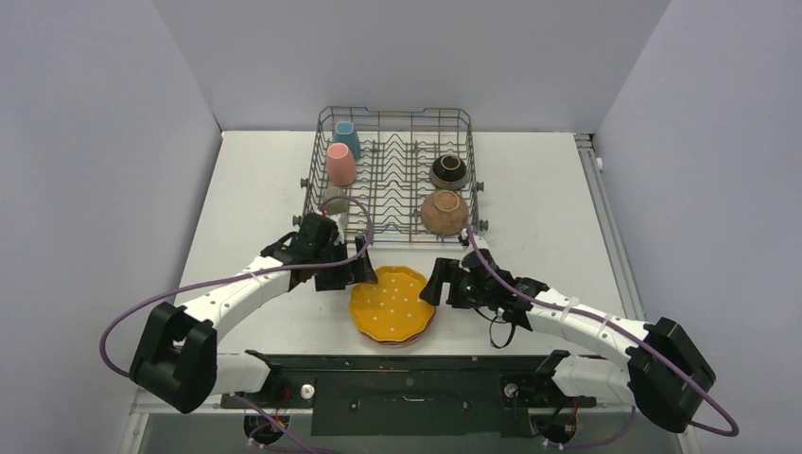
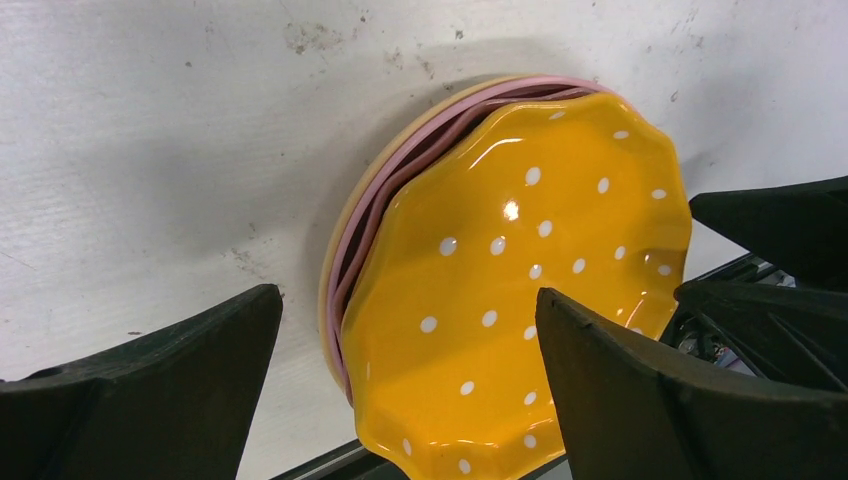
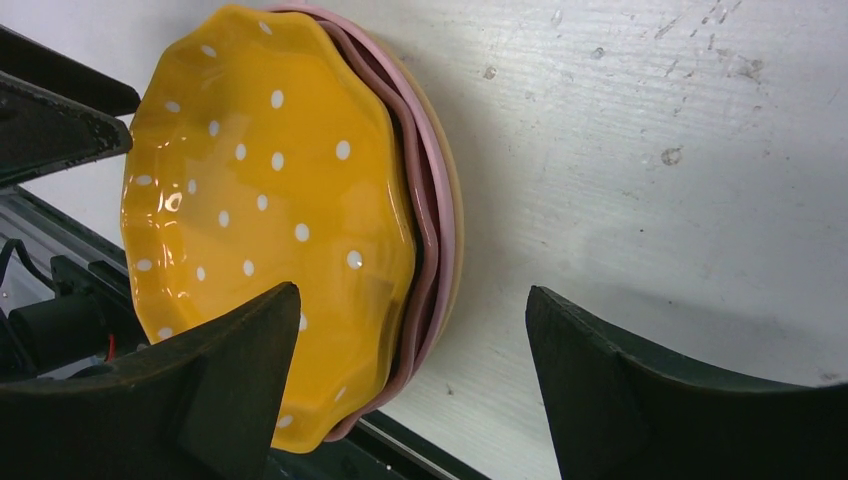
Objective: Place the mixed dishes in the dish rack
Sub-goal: Move the plate to the corner of the board.
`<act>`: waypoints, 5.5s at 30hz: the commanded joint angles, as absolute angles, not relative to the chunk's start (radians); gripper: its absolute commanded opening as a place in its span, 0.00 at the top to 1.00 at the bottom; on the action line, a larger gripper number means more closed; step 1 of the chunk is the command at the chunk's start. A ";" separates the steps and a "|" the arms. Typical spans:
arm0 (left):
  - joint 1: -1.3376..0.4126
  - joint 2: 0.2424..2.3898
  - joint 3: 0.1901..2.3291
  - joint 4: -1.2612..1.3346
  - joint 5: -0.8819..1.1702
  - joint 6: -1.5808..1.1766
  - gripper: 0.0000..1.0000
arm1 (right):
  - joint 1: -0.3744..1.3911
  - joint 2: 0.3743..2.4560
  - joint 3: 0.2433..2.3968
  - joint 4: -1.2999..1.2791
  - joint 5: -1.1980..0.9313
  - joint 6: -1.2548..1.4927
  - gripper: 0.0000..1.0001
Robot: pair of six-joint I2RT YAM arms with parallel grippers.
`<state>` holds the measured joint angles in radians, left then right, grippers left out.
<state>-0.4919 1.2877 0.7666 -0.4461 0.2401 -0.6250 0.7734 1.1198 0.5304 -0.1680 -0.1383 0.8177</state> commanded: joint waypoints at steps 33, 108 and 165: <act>-0.594 1.315 0.597 -0.212 0.359 -0.749 0.09 | 0.808 1.325 0.453 0.185 -0.203 0.967 0.56; -1.339 1.025 0.640 -0.440 -0.222 -1.023 0.09 | 1.510 0.735 0.367 -0.326 0.512 1.262 0.53; -0.741 0.932 0.926 -0.642 -0.201 -0.318 0.04 | 0.716 1.658 1.479 -0.616 -0.092 -0.240 0.31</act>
<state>-0.7483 1.0149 0.9562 -0.6636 -0.1574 -0.3550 0.7254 1.6413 1.4448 -0.6609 -0.0101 -0.1230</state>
